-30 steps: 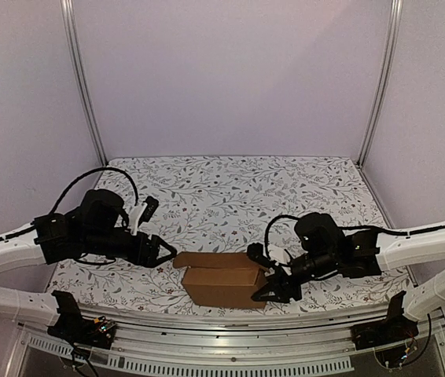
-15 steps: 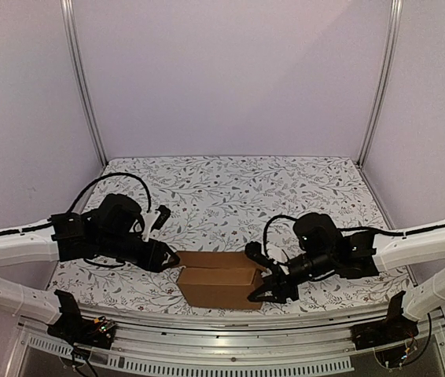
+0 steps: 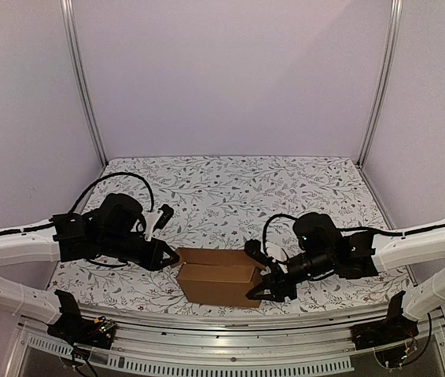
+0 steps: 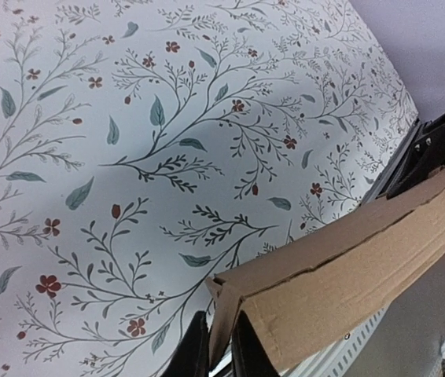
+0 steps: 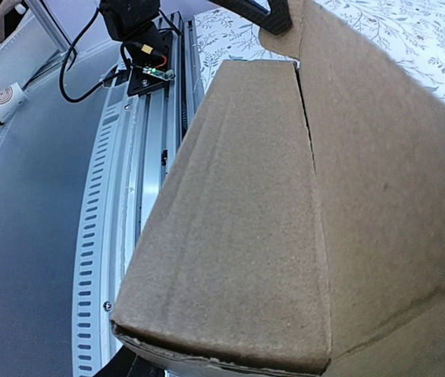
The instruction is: Fold the paper box
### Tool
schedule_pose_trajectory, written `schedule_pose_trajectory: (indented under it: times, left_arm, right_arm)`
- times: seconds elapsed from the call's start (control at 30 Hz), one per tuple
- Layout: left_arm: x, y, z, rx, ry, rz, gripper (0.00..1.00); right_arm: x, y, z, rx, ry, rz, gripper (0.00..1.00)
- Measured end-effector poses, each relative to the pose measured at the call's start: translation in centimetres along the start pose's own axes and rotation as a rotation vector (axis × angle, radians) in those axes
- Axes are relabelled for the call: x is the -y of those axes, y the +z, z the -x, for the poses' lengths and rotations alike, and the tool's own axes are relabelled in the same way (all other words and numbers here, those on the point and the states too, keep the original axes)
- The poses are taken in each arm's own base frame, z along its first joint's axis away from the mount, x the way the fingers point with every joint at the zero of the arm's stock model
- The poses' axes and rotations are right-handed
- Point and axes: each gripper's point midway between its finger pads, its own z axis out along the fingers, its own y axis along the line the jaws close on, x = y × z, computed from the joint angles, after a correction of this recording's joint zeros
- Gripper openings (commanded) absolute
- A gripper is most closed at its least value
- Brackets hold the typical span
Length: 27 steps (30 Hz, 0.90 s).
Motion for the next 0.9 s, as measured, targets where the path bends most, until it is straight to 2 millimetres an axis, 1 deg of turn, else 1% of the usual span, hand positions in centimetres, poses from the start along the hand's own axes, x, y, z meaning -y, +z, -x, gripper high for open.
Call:
schedule_pose_trajectory:
  times: [0.2, 0.33, 0.63, 0.9]
  left_arm:
    - [0.2, 0.4, 0.1, 0.002, -0.011, -0.007, 0.00]
    - [0.0, 0.6, 0.1, -0.002, -0.016, 0.003, 0.00]
    - [-0.7, 1.7, 0.2, 0.012, -0.014, 0.036, 0.00]
    - [-0.9, 2.2, 0.8, 0.059, 0.002, 0.070, 0.00]
  right_arm:
    - [0.4, 0.7, -0.1, 0.012, -0.024, -0.068, 0.27]
    - [0.6, 1.2, -0.6, 0.026, -0.056, -0.132, 0.28]
    - [1.8, 2.4, -2.0, 0.067, -0.116, -0.258, 0.29]
    - [2.4, 2.9, -2.3, 0.107, -0.123, -0.316, 0.29]
